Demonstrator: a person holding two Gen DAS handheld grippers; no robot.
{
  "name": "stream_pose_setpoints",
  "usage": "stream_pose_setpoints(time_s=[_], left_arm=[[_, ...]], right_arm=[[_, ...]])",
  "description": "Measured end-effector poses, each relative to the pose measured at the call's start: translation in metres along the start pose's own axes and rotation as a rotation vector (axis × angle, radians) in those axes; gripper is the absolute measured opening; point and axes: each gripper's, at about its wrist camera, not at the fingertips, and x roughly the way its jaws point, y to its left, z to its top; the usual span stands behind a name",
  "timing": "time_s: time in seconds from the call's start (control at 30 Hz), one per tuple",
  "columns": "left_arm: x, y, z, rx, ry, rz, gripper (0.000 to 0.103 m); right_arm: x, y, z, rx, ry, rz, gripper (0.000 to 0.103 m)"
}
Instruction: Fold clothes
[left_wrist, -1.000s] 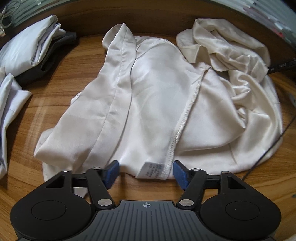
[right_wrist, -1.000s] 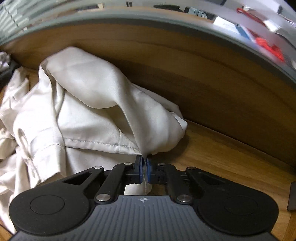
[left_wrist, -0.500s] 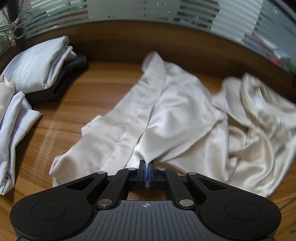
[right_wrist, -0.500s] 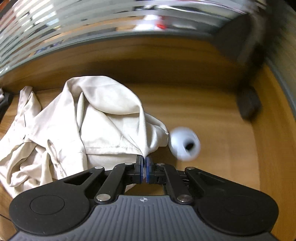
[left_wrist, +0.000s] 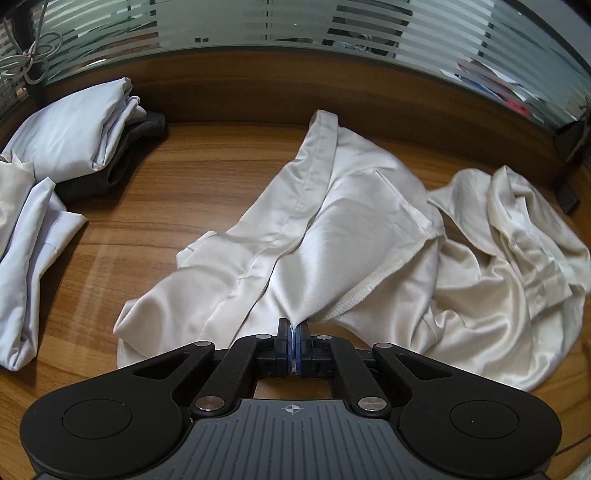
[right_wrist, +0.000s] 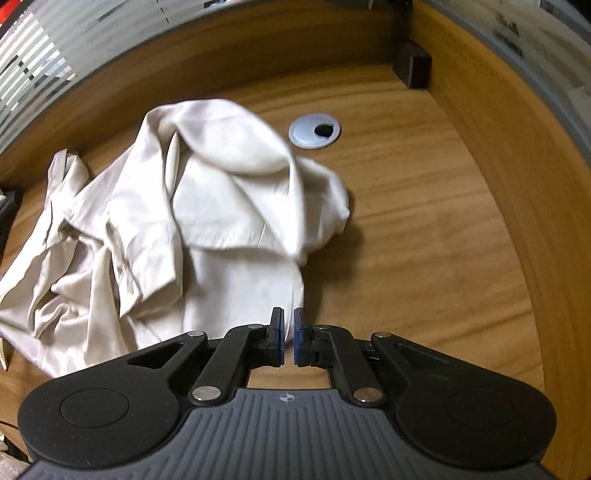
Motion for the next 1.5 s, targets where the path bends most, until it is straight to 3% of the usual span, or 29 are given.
stream_pose_setpoints(time_s=[0.1,0.23,0.4,0.47,0.5,0.53,0.7,0.83,1.0,1.1,1.27,1.5], left_arm=[[-0.001,0.000,0.000,0.001,0.003,0.012,0.004],[-0.004,-0.004,0.001,-0.001,-0.001,0.022,0.004],[-0.005,-0.005,0.006,-0.028,-0.012,0.039,0.004],[-0.006,-0.004,0.009,-0.038,-0.019,0.047,0.004],[-0.006,-0.004,0.011,-0.043,-0.024,0.053,0.004],[-0.007,-0.003,0.014,-0.047,-0.029,0.059,0.004],[-0.015,0.001,0.023,-0.070,-0.057,0.077,0.004],[-0.025,0.006,0.031,-0.080,-0.077,0.073,0.004],[-0.038,0.008,0.058,-0.074,-0.108,0.059,0.004],[-0.037,0.006,0.083,-0.061,-0.125,0.043,0.004],[-0.018,-0.004,0.122,-0.015,-0.143,0.027,0.004],[0.045,-0.018,0.159,0.039,-0.092,0.009,0.007]], right_arm=[[0.009,-0.002,0.002,-0.048,-0.027,-0.009,0.029],[0.023,0.004,0.017,-0.112,-0.031,-0.009,0.037],[0.060,0.004,0.034,-0.144,0.022,-0.014,0.039],[0.068,0.003,0.037,-0.148,0.049,-0.004,0.036],[0.070,0.002,0.037,-0.146,0.062,0.007,0.017],[0.071,0.001,0.037,-0.145,0.074,0.017,0.005],[0.042,-0.003,0.033,-0.067,0.075,0.097,0.004],[-0.001,-0.009,0.027,0.021,0.016,0.158,0.004],[-0.066,-0.016,0.031,0.169,-0.124,0.279,0.003],[-0.093,-0.019,0.046,0.225,-0.222,0.307,0.003],[-0.091,-0.025,0.089,0.299,-0.312,0.319,0.004],[-0.038,-0.014,0.142,0.263,-0.290,0.189,0.004]])
